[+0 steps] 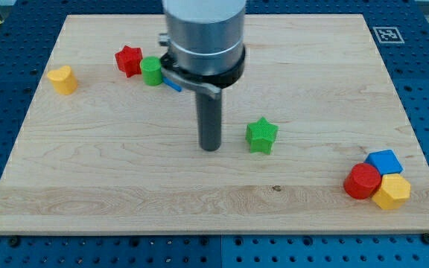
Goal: Move green star to the group of blocks
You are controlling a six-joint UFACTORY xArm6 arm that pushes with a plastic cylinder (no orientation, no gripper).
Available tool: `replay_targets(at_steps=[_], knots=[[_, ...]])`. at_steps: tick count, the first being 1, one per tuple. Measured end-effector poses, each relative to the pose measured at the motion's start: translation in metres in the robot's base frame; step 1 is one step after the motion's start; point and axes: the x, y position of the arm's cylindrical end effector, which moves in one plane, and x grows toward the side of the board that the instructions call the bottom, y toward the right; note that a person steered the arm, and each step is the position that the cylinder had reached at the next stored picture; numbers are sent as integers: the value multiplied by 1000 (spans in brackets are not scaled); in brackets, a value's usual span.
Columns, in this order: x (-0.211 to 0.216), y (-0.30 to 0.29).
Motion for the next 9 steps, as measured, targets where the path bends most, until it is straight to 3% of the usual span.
replay_targets(at_steps=[3,5,6,8,9], knots=[[-7,131],[-63,143],[-58,192],[-54,203],[-62,168]])
